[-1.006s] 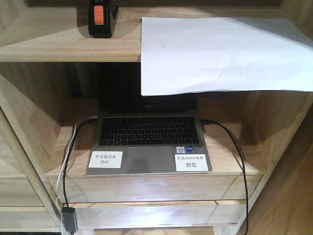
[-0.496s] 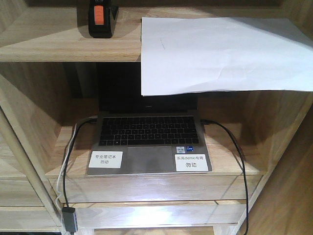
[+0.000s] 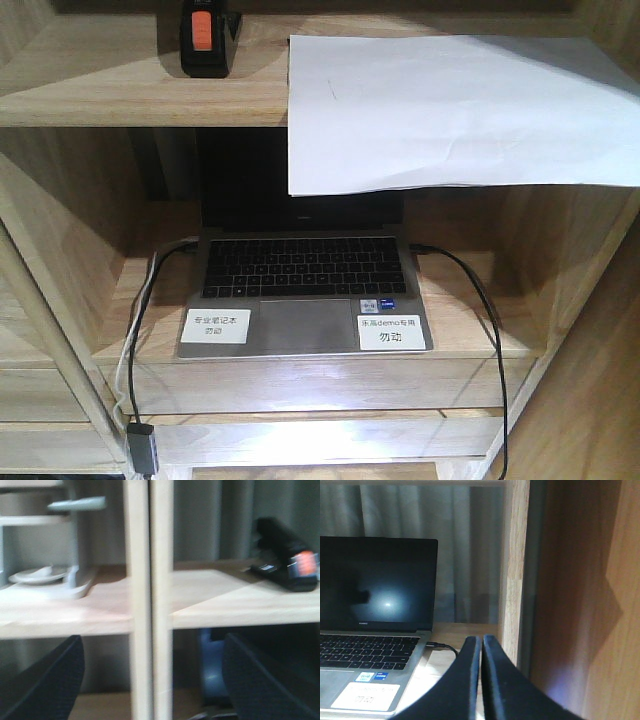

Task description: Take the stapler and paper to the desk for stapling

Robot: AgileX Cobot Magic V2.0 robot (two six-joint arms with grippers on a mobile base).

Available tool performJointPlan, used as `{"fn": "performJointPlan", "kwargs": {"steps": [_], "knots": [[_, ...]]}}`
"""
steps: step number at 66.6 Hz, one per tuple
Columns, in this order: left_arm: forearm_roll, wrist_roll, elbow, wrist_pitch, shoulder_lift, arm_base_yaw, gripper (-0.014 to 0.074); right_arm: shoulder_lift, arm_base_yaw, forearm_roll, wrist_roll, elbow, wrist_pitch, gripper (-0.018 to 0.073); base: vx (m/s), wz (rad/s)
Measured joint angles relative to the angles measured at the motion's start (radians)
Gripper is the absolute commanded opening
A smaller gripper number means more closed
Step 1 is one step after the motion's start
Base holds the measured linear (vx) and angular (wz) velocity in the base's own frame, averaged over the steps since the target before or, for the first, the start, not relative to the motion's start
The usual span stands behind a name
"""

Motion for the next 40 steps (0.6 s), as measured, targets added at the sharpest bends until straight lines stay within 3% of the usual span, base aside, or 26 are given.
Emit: {"fn": "performJointPlan", "kwargs": {"steps": [17,40], "knots": [[0.0,0.001,-0.104,0.009,0.115,-0.164,0.0551,0.0,0.0,0.0,0.0,0.0,0.0,-0.0009,0.0,0.0],[-0.001,0.001,-0.357,-0.003,0.45,-0.286,0.0551,0.0,0.0,0.0,0.0,0.0,0.0,-0.0009,0.0,0.0]]}}
